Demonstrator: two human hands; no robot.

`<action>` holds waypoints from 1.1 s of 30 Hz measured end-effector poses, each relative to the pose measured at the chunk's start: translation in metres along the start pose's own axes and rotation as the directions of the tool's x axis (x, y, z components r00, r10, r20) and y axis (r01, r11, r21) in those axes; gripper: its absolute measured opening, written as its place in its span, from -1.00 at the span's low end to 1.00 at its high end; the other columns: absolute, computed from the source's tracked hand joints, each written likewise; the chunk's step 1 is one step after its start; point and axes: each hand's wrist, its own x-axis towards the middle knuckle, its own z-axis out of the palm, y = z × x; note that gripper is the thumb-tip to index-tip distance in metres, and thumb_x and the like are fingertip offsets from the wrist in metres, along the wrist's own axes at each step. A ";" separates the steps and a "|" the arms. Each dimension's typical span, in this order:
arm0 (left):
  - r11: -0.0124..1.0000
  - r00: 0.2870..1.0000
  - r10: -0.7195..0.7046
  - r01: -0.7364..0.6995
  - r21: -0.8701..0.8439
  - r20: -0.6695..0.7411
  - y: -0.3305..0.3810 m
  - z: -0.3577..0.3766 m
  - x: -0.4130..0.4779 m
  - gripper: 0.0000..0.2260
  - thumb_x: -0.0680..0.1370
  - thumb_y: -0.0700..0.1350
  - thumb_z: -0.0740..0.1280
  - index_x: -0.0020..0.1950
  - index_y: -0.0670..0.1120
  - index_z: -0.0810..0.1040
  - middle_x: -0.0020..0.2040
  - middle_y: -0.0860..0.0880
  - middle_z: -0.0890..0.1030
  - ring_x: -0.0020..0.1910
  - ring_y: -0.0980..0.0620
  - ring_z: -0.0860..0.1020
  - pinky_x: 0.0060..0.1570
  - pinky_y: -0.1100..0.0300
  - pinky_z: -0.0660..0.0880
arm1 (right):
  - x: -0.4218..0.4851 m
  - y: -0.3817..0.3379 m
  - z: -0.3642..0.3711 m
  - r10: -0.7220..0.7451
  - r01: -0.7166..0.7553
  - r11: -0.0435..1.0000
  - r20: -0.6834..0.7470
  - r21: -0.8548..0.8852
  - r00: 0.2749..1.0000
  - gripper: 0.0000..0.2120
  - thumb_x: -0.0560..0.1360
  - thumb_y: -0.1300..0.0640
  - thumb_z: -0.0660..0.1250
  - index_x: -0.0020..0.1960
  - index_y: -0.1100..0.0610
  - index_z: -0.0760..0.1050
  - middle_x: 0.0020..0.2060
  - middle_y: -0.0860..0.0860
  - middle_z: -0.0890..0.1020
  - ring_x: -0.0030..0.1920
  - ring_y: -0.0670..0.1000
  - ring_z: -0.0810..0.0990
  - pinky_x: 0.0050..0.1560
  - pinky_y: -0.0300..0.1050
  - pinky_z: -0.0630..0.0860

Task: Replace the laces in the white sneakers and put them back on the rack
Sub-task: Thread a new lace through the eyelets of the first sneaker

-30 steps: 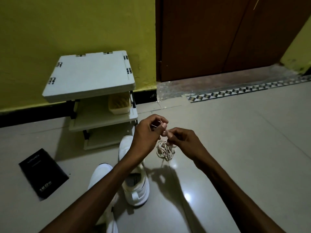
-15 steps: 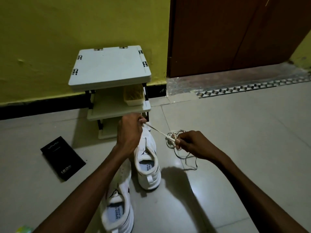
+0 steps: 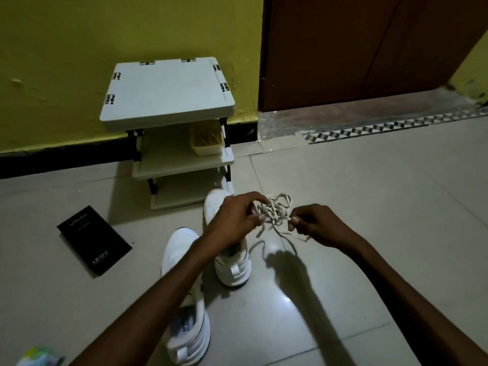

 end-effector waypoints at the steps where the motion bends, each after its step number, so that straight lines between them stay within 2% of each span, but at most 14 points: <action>1: 1.000 1.000 0.006 -0.006 -0.021 0.010 0.005 0.007 0.000 -0.73 0.51 -0.17 0.45 0.18 0.04 0.59 -0.26 0.08 0.65 -0.31 0.22 0.62 -0.20 0.32 0.57 | 0.002 -0.008 -0.001 -0.027 0.027 1.000 0.013 0.001 1.000 -0.72 0.59 0.10 0.30 -0.28 -0.08 0.57 -0.47 -0.18 0.55 -0.38 -0.18 0.52 -0.27 -0.21 0.47; 4: 0.998 1.000 -0.004 0.004 -0.064 -0.002 0.010 0.015 0.000 -0.74 0.51 -0.16 0.44 0.19 0.00 0.61 -0.28 0.03 0.65 -0.32 0.14 0.64 -0.25 0.23 0.61 | 0.004 -0.026 -0.002 -0.073 0.074 0.997 0.014 -0.030 0.997 -0.73 0.58 0.13 0.30 -0.28 -0.06 0.56 -0.44 -0.14 0.55 -0.39 -0.25 0.51 -0.34 -0.39 0.37; 10: 0.999 1.000 0.021 -0.020 -0.051 0.004 0.010 0.008 0.001 -0.94 0.52 -0.13 0.43 -0.07 -0.05 0.71 -0.32 -0.01 0.67 -0.36 0.11 0.61 -0.32 0.29 0.53 | 0.005 -0.045 -0.003 -0.094 0.095 0.991 0.020 -0.094 0.995 -0.68 0.58 0.17 0.27 -0.32 -0.08 0.49 -0.40 -0.10 0.55 -0.35 -0.28 0.49 -0.34 -0.41 0.32; 12: 1.000 0.998 -0.011 0.012 0.026 -0.061 0.010 0.010 0.001 -0.95 0.50 -0.11 0.45 -0.13 -0.04 0.71 -0.33 0.02 0.65 -0.36 0.15 0.59 -0.27 0.27 0.52 | 0.004 -0.048 -0.001 -0.100 0.101 0.991 0.021 -0.083 0.995 -0.70 0.58 0.17 0.27 -0.30 -0.04 0.52 -0.41 -0.11 0.54 -0.33 -0.28 0.50 -0.31 -0.41 0.34; 14: 0.986 0.978 -0.046 0.077 0.145 -0.203 0.006 0.004 0.003 -0.97 0.49 -0.12 0.46 -0.10 -0.04 0.70 -0.26 0.04 0.66 -0.30 0.17 0.58 -0.25 0.27 0.52 | 0.004 -0.045 0.001 -0.072 0.072 0.994 0.004 -0.081 0.997 -0.72 0.59 0.15 0.26 -0.28 0.02 0.58 -0.42 -0.13 0.54 -0.32 -0.26 0.51 -0.31 -0.40 0.33; 16: 0.967 0.923 -0.084 0.167 0.194 -0.375 -0.003 -0.016 0.007 -0.94 0.49 -0.17 0.45 -0.05 -0.08 0.69 -0.18 0.00 0.68 -0.30 0.16 0.59 -0.30 0.31 0.51 | 0.005 -0.035 0.002 -0.003 0.000 0.996 -0.036 -0.090 0.999 -0.74 0.58 0.15 0.26 -0.25 0.05 0.62 -0.41 -0.11 0.56 -0.33 -0.18 0.51 -0.25 -0.26 0.37; 18: 0.940 0.828 -0.165 0.296 0.169 -0.535 -0.014 -0.050 0.010 -0.92 0.51 -0.19 0.42 -0.03 -0.12 0.69 -0.17 -0.07 0.68 -0.38 0.16 0.53 -0.40 0.35 0.43 | 0.003 -0.018 0.001 0.080 -0.088 0.989 -0.073 -0.115 0.994 -0.75 0.56 0.18 0.27 -0.26 0.09 0.61 -0.41 -0.08 0.58 -0.32 -0.12 0.52 -0.23 -0.14 0.39; 20: 0.879 0.717 -0.237 0.445 0.170 -0.656 -0.028 -0.083 0.010 -0.88 0.53 -0.16 0.40 -0.01 -0.16 0.69 -0.16 -0.14 0.68 -0.38 0.09 0.48 -0.39 0.29 0.34 | -0.002 -0.002 0.000 0.146 -0.157 0.978 -0.087 -0.134 0.986 -0.75 0.53 0.22 0.27 -0.29 0.10 0.60 -0.43 -0.09 0.59 -0.32 -0.09 0.55 -0.21 -0.13 0.43; 22: 0.827 0.673 -0.265 0.527 0.196 -0.690 -0.038 -0.102 0.007 -0.85 0.53 -0.15 0.38 -0.01 -0.19 0.69 -0.18 -0.19 0.66 -0.31 0.03 0.47 -0.34 0.22 0.33 | -0.008 0.009 0.000 0.186 -0.197 0.971 -0.088 -0.137 0.979 -0.73 0.52 0.25 0.27 -0.31 0.08 0.60 -0.50 -0.17 0.57 -0.37 -0.20 0.54 -0.24 -0.19 0.42; 24: 0.810 0.751 -0.263 0.513 0.283 -0.606 -0.038 -0.098 0.006 -0.85 0.55 -0.14 0.36 -0.01 -0.19 0.68 -0.19 -0.16 0.64 -0.25 -0.02 0.53 -0.26 0.16 0.39 | -0.009 0.007 0.000 0.179 -0.190 0.974 -0.095 -0.126 0.979 -0.71 0.52 0.24 0.28 -0.34 0.05 0.59 -0.53 -0.22 0.54 -0.40 -0.27 0.51 -0.33 -0.32 0.34; 26: 0.879 0.884 -0.203 0.353 0.320 -0.420 -0.022 -0.075 0.002 -0.86 0.55 -0.16 0.37 0.08 -0.11 0.66 -0.11 -0.08 0.67 -0.19 0.04 0.57 -0.16 0.21 0.43 | -0.005 -0.005 -0.001 0.120 -0.128 0.988 -0.098 -0.084 0.988 -0.69 0.53 0.24 0.29 -0.35 0.02 0.57 -0.51 -0.16 0.56 -0.40 -0.27 0.52 -0.34 -0.38 0.33; 28: 0.958 0.974 -0.143 0.181 0.224 -0.174 0.001 -0.042 -0.002 -0.75 0.53 -0.16 0.40 0.21 0.00 0.61 -0.09 -0.02 0.67 -0.18 0.12 0.59 -0.08 0.25 0.48 | -0.001 -0.023 -0.003 0.033 -0.039 0.997 -0.086 -0.074 0.996 -0.68 0.55 0.20 0.29 -0.34 -0.02 0.55 -0.45 -0.06 0.60 -0.38 -0.18 0.55 -0.29 -0.29 0.38; 30: 0.988 0.996 -0.091 0.091 0.123 -0.008 0.018 -0.013 -0.004 -0.74 0.53 -0.12 0.42 0.21 0.04 0.60 -0.15 0.01 0.67 -0.19 0.13 0.62 -0.05 0.19 0.55 | 0.004 -0.040 -0.004 -0.036 0.030 0.996 -0.061 -0.084 0.997 -0.68 0.57 0.15 0.30 -0.34 -0.06 0.53 -0.42 -0.03 0.62 -0.34 -0.06 0.60 -0.30 -0.29 0.39; 33: 0.993 0.998 -0.053 0.055 0.105 -0.019 0.023 0.008 0.001 -0.87 0.53 -0.08 0.42 0.06 0.02 0.67 -0.22 0.02 0.68 -0.23 0.11 0.63 -0.08 0.10 0.61 | 0.008 -0.054 -0.007 -0.045 0.039 0.993 -0.054 -0.113 0.998 -0.68 0.57 0.11 0.31 -0.35 -0.10 0.50 -0.41 -0.03 0.62 -0.33 -0.02 0.60 -0.33 -0.26 0.39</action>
